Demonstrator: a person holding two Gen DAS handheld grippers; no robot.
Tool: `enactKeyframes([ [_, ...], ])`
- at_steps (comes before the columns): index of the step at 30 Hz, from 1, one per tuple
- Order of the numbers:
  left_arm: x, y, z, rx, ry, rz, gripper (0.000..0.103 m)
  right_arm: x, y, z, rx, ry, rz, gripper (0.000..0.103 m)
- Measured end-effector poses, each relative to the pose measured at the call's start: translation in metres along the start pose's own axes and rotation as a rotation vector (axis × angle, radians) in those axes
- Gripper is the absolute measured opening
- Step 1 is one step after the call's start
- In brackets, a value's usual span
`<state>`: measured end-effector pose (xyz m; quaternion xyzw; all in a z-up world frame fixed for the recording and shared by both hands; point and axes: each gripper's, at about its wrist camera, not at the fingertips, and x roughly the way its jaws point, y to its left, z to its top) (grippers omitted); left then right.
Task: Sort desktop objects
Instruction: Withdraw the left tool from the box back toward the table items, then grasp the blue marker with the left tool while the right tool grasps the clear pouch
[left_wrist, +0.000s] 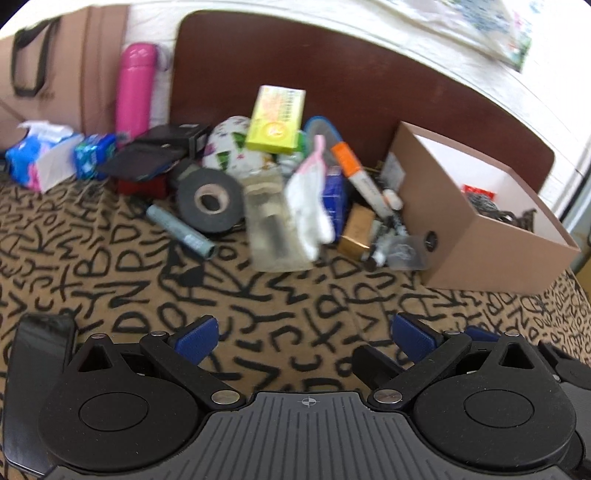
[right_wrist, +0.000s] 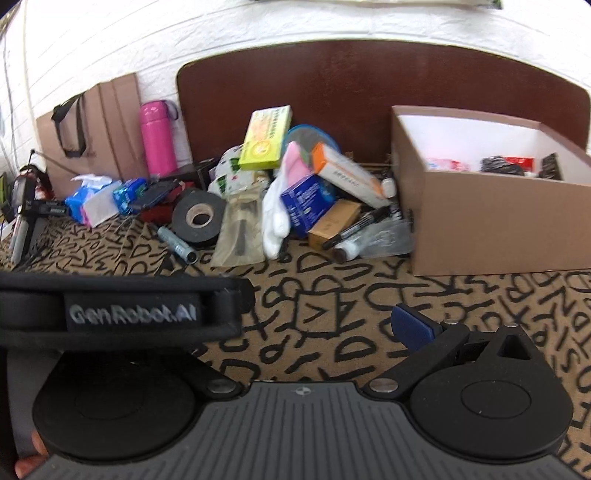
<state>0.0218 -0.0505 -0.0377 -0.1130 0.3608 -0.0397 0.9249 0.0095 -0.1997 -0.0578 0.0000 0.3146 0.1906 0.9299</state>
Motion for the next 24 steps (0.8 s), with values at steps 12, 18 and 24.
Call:
enactKeyframes([
  [12,0.028,0.07,0.023,-0.162,0.003,0.111,0.101,0.038,0.02,0.009,-0.084,-0.006,0.099,0.102],
  [18,0.053,0.081,0.037,-0.191,0.034,0.118,0.089,0.059,0.03,0.017,-0.126,0.0,0.136,0.095],
  [24,0.077,0.088,0.046,-0.2,0.061,0.129,0.078,0.083,0.037,0.025,-0.144,0.009,0.169,0.08],
])
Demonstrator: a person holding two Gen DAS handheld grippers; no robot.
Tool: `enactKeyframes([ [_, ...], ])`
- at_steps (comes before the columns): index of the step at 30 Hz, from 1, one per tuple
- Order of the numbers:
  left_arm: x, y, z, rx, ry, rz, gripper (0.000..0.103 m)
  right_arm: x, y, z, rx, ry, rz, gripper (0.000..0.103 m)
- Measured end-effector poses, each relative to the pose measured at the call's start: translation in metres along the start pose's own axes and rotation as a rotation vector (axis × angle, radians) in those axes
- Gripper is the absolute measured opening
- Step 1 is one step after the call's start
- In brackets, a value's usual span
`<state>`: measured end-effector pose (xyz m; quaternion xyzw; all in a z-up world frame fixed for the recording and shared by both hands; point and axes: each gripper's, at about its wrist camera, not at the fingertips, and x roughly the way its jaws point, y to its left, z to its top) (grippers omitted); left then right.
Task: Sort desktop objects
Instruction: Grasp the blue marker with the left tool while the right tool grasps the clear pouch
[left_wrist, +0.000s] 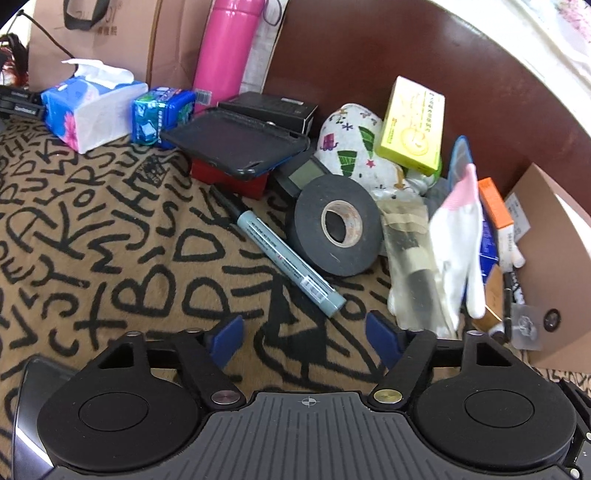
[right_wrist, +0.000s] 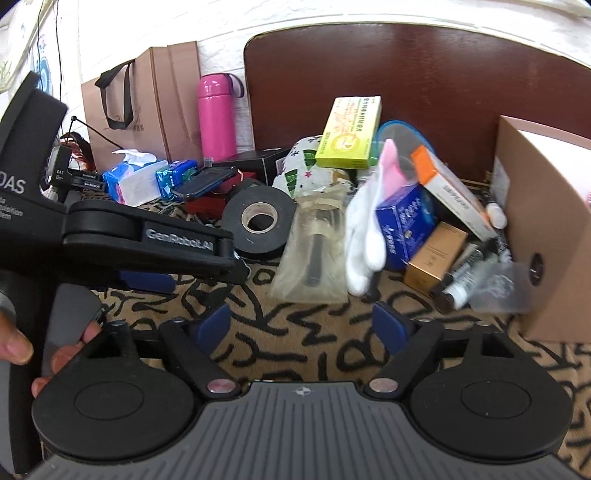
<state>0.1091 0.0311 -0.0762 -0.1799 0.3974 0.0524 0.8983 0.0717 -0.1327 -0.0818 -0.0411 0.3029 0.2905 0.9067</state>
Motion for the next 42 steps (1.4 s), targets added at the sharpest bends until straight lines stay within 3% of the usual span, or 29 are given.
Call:
enactKeyframes([
  [13,0.029,0.0,0.021,0.021,-0.043,0.034,0.076,0.048,-0.005,0.02,-0.008,0.003,-0.01,0.07],
  [17,0.031,0.001,0.022,0.029,-0.056,0.051,0.068,0.06,-0.006,0.021,-0.008,0.017,-0.029,0.064],
  [19,0.029,0.0,0.021,0.042,-0.052,0.042,0.056,0.063,-0.006,0.021,-0.008,0.024,-0.039,0.061],
  [21,0.025,0.003,0.019,0.031,-0.043,0.025,0.036,0.061,-0.007,0.021,-0.007,0.022,-0.031,0.061],
  [23,0.023,0.006,0.016,0.018,-0.036,0.013,0.031,0.059,-0.009,0.02,-0.011,0.027,-0.024,0.06],
  [30,0.013,0.008,0.005,0.01,-0.02,-0.01,0.02,0.043,-0.011,0.013,0.002,0.046,-0.009,0.06],
  [36,-0.007,0.004,-0.019,0.063,0.003,-0.017,0.018,0.018,-0.016,-0.004,0.021,0.084,0.027,0.06],
  [42,-0.033,0.0,-0.051,0.12,0.064,-0.072,0.016,-0.02,-0.018,-0.026,0.028,0.109,0.031,0.06],
])
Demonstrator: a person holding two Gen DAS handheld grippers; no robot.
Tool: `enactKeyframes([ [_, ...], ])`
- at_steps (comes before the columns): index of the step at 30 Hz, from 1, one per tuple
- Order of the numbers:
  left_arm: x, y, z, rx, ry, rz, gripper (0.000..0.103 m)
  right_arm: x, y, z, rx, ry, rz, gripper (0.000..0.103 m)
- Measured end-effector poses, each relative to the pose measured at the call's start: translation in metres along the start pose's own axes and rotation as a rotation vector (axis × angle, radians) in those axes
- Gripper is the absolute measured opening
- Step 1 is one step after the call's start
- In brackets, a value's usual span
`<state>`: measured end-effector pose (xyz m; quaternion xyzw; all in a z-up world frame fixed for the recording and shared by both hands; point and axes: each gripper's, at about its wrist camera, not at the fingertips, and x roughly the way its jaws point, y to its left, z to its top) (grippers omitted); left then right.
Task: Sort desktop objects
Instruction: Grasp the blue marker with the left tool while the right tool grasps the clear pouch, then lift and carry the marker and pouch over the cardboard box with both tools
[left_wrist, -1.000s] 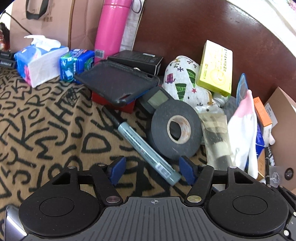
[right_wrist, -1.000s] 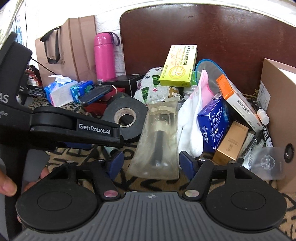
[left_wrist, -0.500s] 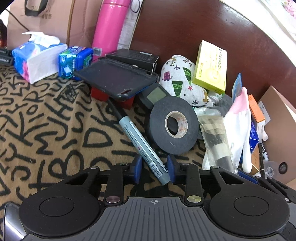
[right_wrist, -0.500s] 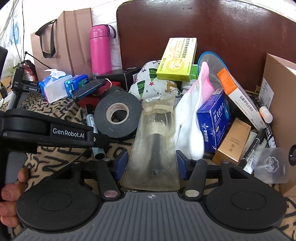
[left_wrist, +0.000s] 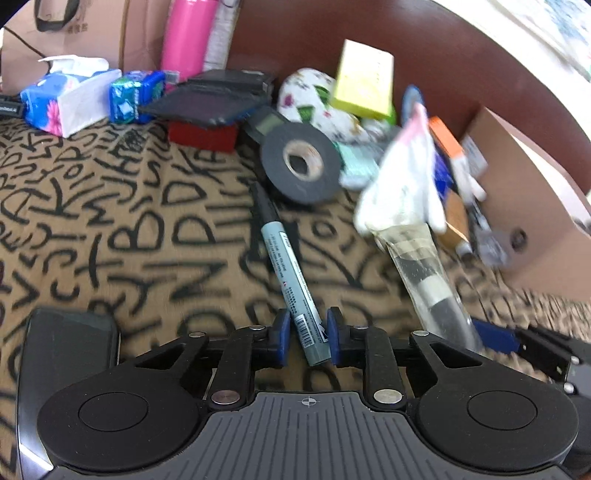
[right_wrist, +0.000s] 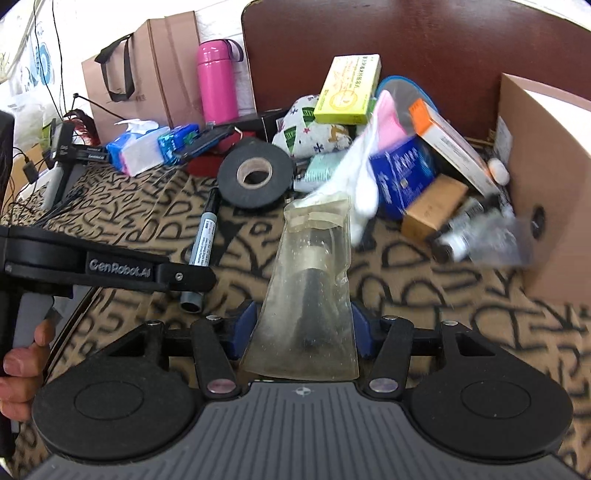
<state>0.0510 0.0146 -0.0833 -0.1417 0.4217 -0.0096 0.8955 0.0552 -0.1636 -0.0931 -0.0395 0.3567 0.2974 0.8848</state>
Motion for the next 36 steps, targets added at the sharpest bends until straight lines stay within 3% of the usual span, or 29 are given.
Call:
enactKeyframes([
  [6,-0.022,-0.022,-0.036,0.054,0.066,-0.103,0.013,-0.037,-0.005,-0.027,0.019,0.014,-0.026,0.06],
  [13,-0.039,-0.058,-0.076,0.172,0.108,-0.164,0.013,-0.081,-0.015,-0.064,0.038,0.042,-0.057,0.06],
  [14,-0.041,-0.061,-0.08,0.184,0.108,-0.166,0.016,-0.085,-0.017,-0.069,0.046,0.047,-0.062,0.061],
  [15,-0.041,-0.063,-0.082,0.186,0.112,-0.171,0.033,-0.088,-0.019,-0.073,0.054,0.055,-0.067,0.061],
  [16,-0.041,-0.065,-0.083,0.182,0.11,-0.171,0.037,-0.089,-0.02,-0.075,0.06,0.059,-0.072,0.061],
  [25,-0.024,-0.079,-0.071,0.196,0.084,-0.152,0.052,-0.083,-0.025,-0.071,0.077,0.033,-0.103,0.065],
  [28,-0.021,-0.084,-0.07,0.213,0.084,-0.144,0.051,-0.08,-0.027,-0.07,0.084,0.032,-0.107,0.064],
  [30,-0.02,-0.085,-0.069,0.227,0.087,-0.133,0.038,-0.078,-0.028,-0.068,0.08,0.032,-0.114,0.06],
  [31,-0.018,-0.085,-0.068,0.23,0.09,-0.133,0.039,-0.077,-0.027,-0.068,0.076,0.032,-0.12,0.056],
  [36,-0.013,-0.086,-0.065,0.214,0.082,-0.133,0.04,-0.072,-0.026,-0.067,0.059,0.033,-0.131,0.057],
])
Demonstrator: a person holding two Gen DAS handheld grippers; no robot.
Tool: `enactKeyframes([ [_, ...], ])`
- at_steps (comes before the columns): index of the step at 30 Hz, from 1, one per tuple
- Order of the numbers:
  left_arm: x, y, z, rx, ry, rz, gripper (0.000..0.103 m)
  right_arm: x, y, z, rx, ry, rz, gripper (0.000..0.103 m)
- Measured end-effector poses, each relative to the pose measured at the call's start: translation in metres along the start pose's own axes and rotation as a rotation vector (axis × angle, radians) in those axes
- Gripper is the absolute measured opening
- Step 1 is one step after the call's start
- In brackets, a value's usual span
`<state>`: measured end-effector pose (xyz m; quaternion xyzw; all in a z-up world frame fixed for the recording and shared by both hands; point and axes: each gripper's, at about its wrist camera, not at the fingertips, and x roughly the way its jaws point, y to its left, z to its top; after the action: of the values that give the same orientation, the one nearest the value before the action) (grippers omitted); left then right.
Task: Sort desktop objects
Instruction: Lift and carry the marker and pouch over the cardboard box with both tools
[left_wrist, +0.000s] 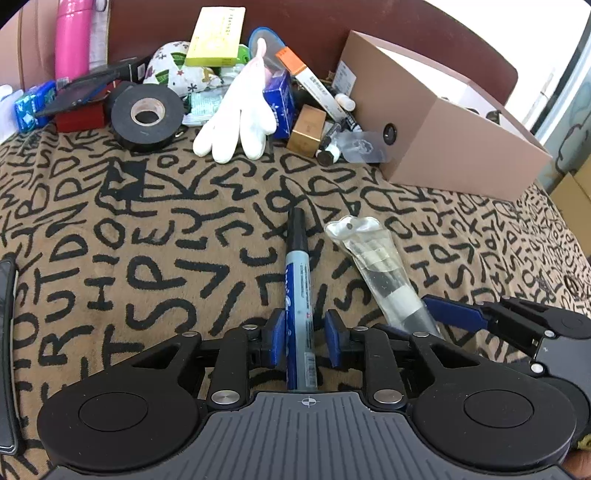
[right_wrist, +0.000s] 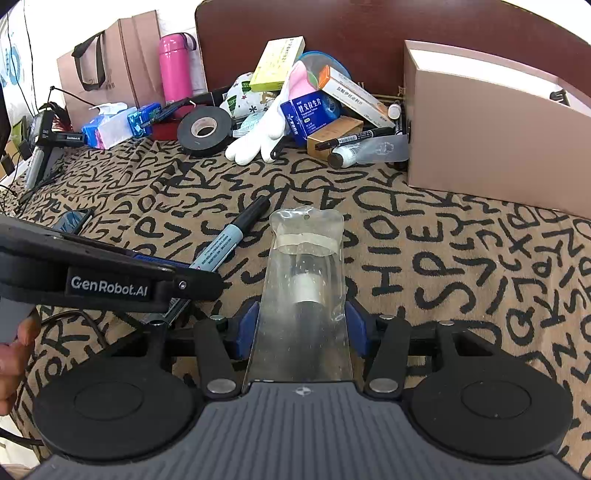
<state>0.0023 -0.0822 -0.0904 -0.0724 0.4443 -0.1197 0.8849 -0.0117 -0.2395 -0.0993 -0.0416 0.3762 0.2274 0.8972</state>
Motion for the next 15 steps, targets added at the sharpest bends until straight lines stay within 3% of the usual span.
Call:
enactKeyframes([
  [2,0.002,-0.003,0.001,0.017,-0.002,0.006,0.039,0.002,0.0,0.0,-0.004,-0.005,-0.001,0.056],
  [3,0.002,-0.004,0.002,0.025,-0.002,0.013,0.028,0.002,0.0,-0.001,-0.005,-0.009,-0.002,0.055],
  [5,0.003,-0.007,0.003,0.036,0.002,0.021,0.025,0.002,-0.003,-0.001,0.002,-0.015,0.002,0.053],
  [7,0.005,-0.009,0.004,0.044,0.001,0.027,0.026,0.001,-0.005,-0.001,0.017,-0.018,0.009,0.051],
  [8,0.006,-0.01,0.005,0.046,-0.002,0.028,0.036,0.001,-0.006,-0.001,0.021,-0.018,0.014,0.05],
  [10,0.009,-0.012,0.006,0.044,-0.005,0.03,0.035,0.0,-0.008,-0.001,0.034,-0.021,0.021,0.049],
  [12,0.009,-0.016,0.007,0.062,-0.004,0.03,0.013,-0.002,-0.011,-0.001,0.056,-0.023,0.033,0.048],
  [15,0.006,-0.019,0.007,0.055,-0.004,0.007,0.012,-0.006,-0.016,-0.002,0.094,-0.03,0.054,0.046],
])
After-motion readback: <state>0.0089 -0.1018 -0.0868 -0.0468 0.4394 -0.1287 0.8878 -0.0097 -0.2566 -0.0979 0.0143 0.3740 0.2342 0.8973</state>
